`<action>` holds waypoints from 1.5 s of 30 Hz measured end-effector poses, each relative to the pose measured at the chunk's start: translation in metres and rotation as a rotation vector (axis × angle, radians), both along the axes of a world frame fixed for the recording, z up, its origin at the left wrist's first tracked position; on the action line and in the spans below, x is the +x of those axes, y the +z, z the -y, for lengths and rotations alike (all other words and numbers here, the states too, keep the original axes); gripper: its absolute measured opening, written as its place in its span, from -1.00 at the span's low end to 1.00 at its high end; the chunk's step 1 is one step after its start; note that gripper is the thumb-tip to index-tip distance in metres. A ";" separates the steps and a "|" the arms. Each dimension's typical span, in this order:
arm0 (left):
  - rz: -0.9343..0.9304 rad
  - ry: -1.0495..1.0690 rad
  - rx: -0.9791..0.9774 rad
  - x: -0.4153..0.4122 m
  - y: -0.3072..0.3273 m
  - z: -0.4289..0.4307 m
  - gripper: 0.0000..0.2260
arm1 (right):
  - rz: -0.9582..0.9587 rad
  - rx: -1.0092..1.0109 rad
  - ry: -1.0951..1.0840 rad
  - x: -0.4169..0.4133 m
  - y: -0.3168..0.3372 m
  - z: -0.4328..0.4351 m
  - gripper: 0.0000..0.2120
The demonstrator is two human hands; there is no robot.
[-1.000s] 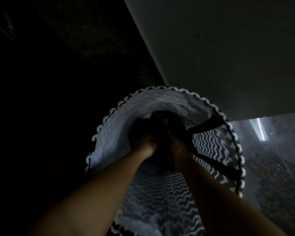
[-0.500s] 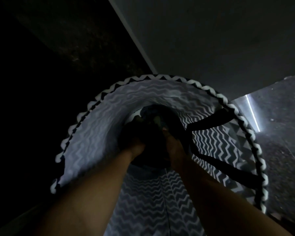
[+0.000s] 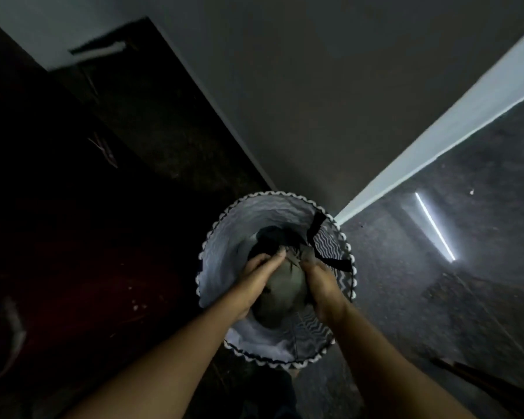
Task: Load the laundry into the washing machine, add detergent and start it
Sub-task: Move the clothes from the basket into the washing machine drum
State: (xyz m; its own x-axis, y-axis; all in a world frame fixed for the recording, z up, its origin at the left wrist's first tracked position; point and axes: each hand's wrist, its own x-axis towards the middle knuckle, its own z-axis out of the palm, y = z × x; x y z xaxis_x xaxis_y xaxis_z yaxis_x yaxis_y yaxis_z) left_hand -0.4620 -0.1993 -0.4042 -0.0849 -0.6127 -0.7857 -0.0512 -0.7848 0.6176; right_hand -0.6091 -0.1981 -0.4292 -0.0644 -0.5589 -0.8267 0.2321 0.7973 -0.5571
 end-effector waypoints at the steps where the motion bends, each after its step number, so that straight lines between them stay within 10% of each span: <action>1: -0.004 0.018 -0.019 0.006 0.018 -0.001 -0.64 | -0.016 -0.056 -0.016 0.001 0.022 -0.003 -0.86; 12: -0.098 -0.101 -0.331 0.058 0.294 -0.058 -0.79 | -0.033 -0.494 -0.086 0.042 0.325 -0.053 -0.84; 20: -0.180 -0.271 -0.660 0.102 0.450 -0.067 -0.35 | -0.037 -0.755 0.032 0.085 0.509 -0.063 -0.74; 26: -0.205 0.012 -0.822 0.148 0.537 -0.052 -0.56 | -0.006 -1.026 0.304 0.113 0.607 -0.046 -0.75; 32: -0.255 0.266 -0.908 0.217 0.609 -0.061 -0.48 | -0.008 -0.950 0.609 0.142 0.603 -0.019 -0.40; 38: -0.183 0.515 -0.952 0.285 0.639 -0.094 -0.57 | 0.171 -0.869 0.986 0.254 0.588 -0.026 -0.67; 45: 0.169 0.698 -0.916 0.409 0.612 -0.139 -0.60 | 0.088 -0.923 0.794 0.350 0.577 -0.005 -0.75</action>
